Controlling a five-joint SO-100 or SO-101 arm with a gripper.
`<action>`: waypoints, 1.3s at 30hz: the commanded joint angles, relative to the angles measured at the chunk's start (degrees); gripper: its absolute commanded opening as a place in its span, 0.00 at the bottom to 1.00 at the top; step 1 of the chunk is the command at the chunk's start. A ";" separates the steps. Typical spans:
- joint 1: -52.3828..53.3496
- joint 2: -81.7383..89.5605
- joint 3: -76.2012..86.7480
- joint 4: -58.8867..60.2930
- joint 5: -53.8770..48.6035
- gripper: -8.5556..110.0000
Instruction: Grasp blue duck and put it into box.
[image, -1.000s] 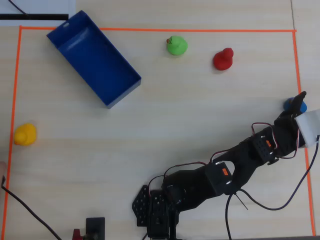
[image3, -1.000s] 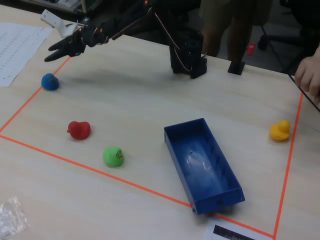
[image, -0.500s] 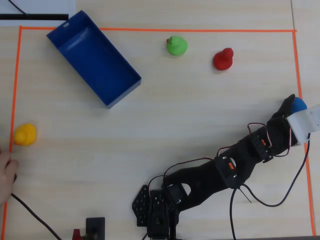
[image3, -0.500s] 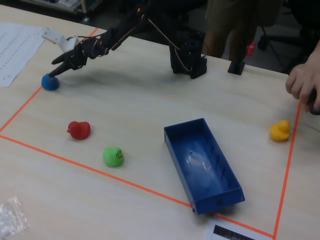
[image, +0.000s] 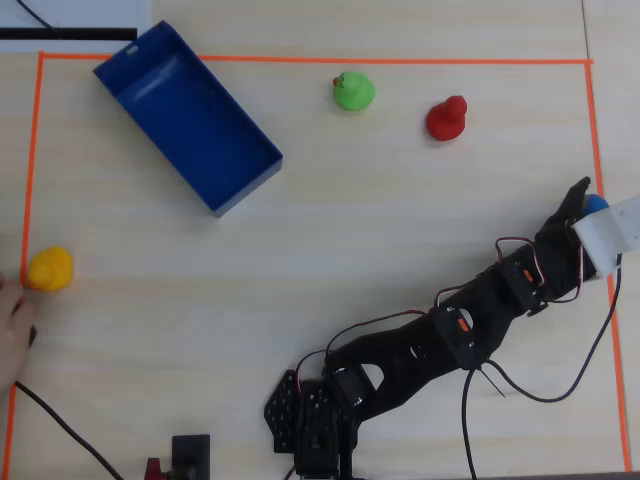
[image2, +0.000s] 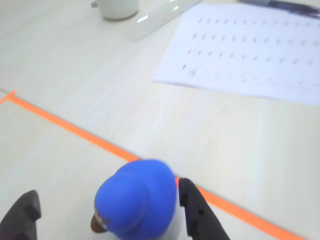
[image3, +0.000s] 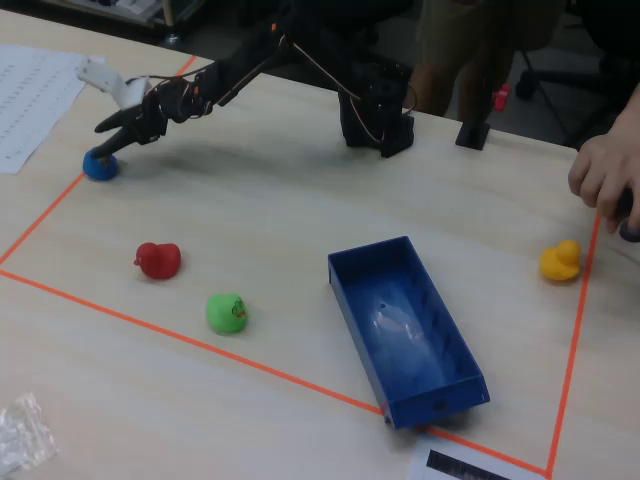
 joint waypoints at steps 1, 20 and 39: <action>-1.14 -0.35 -3.78 -1.85 -1.14 0.39; -0.88 -12.83 -18.72 -0.26 -3.16 0.39; -1.32 -13.80 -14.24 -2.29 -10.11 0.07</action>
